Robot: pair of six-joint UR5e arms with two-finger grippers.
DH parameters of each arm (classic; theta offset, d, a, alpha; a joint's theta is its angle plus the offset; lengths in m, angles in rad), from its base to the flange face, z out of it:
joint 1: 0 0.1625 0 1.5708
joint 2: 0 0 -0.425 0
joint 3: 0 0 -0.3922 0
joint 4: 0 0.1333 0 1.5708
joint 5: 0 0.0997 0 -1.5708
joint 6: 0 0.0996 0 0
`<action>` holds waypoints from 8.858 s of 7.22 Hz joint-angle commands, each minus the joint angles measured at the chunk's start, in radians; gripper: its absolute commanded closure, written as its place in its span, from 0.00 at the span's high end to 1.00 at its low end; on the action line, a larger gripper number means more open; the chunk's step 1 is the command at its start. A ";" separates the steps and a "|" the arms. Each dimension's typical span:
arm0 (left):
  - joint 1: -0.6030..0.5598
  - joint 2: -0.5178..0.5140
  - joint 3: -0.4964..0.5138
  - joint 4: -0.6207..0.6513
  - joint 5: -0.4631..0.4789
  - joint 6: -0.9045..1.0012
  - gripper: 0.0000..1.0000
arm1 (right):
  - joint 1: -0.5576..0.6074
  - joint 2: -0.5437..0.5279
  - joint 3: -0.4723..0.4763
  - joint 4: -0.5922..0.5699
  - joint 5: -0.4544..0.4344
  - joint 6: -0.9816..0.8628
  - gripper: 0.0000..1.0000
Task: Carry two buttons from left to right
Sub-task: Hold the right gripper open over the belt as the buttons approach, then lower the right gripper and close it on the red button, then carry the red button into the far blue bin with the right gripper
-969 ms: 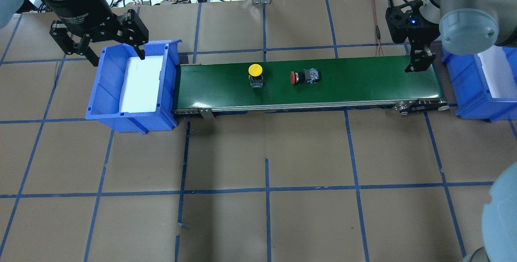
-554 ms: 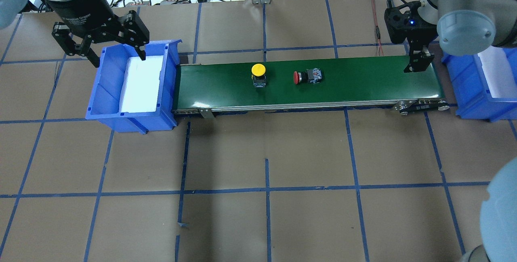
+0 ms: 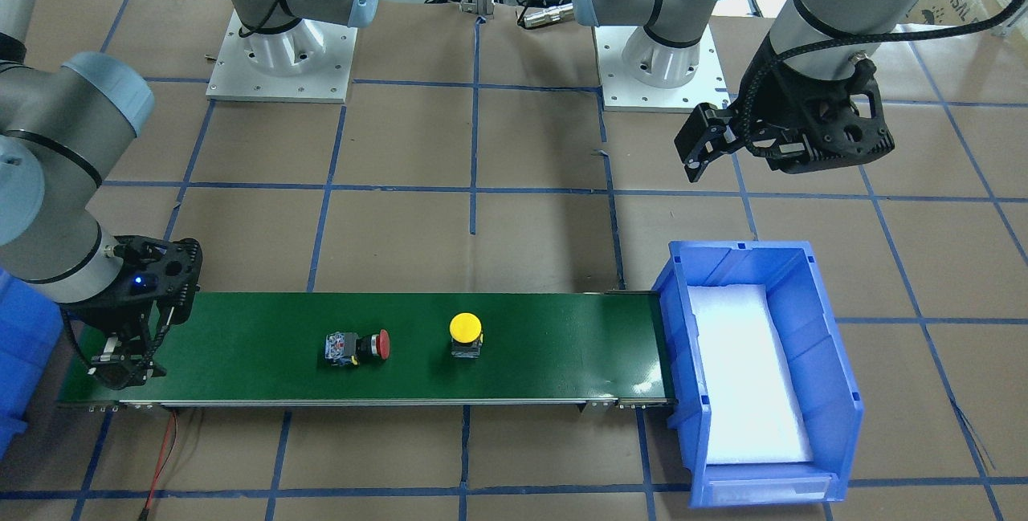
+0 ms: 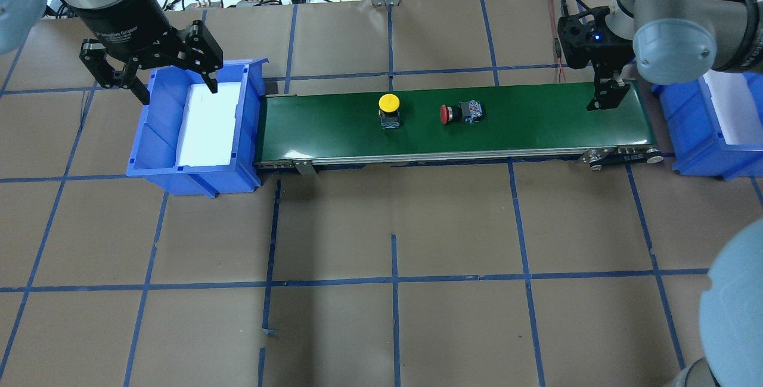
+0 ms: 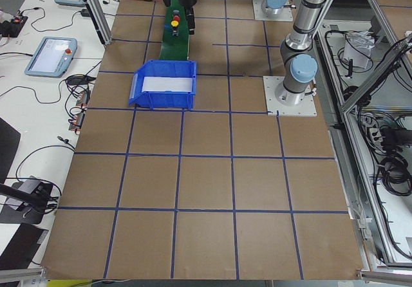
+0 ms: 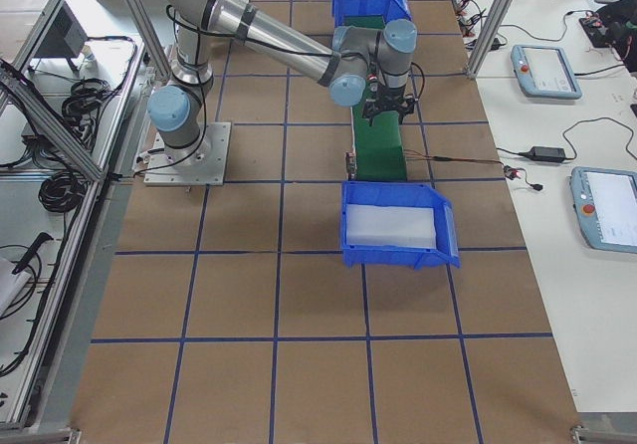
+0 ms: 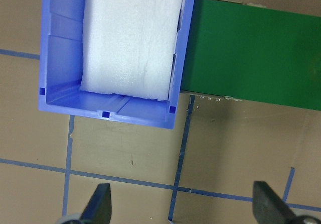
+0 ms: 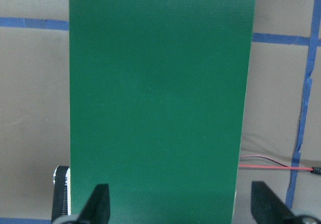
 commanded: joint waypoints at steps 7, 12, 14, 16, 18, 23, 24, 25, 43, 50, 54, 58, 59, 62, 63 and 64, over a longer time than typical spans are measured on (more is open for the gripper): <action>0.000 0.000 -0.006 0.006 0.003 0.001 1.00 | 0.011 0.034 0.005 -0.015 0.010 0.004 0.98; -0.002 -0.001 -0.004 0.008 0.002 0.011 1.00 | 0.009 0.028 0.005 -0.029 0.001 0.003 0.98; -0.002 0.003 -0.004 0.008 0.002 0.008 1.00 | 0.009 0.030 0.006 -0.029 0.006 0.004 0.98; -0.003 0.005 -0.004 0.008 0.003 0.010 1.00 | 0.009 0.031 0.006 -0.031 0.004 0.004 0.98; -0.003 0.002 -0.004 0.009 0.002 0.007 1.00 | 0.009 0.036 0.005 -0.029 0.007 0.004 0.98; -0.002 0.003 -0.003 0.016 0.003 0.001 1.00 | 0.009 0.036 0.006 -0.031 0.006 0.006 0.98; -0.002 0.002 -0.003 0.016 0.003 0.002 1.00 | 0.011 0.034 0.005 -0.031 0.007 0.007 0.98; -0.002 0.003 -0.004 0.014 0.003 0.002 1.00 | 0.015 0.031 0.006 -0.031 0.009 0.026 0.98; -0.003 0.000 -0.004 0.016 0.000 0.002 1.00 | -0.011 0.030 0.106 -0.146 0.027 0.092 0.98; -0.003 0.000 -0.004 0.016 0.002 0.011 1.00 | -0.011 0.034 0.106 -0.144 0.029 0.092 0.96; -0.003 0.003 -0.004 0.014 0.002 0.011 1.00 | -0.014 0.033 0.098 -0.146 0.026 0.080 0.26; -0.003 0.003 -0.004 0.016 0.003 0.011 1.00 | -0.067 0.017 -0.051 -0.117 0.020 0.070 0.06; -0.003 0.003 -0.004 0.016 0.003 0.011 1.00 | -0.151 0.019 -0.119 -0.069 0.026 0.045 0.06; -0.003 0.003 -0.004 0.016 0.003 0.011 1.00 | -0.395 0.036 -0.138 -0.061 0.027 -0.052 0.06; -0.003 0.003 -0.004 0.016 0.003 0.011 1.00 | -0.444 0.051 -0.128 -0.064 0.029 -0.089 0.06; -0.003 0.003 -0.004 0.016 0.003 0.011 1.00 | -0.471 0.109 -0.140 -0.078 0.029 -0.148 0.06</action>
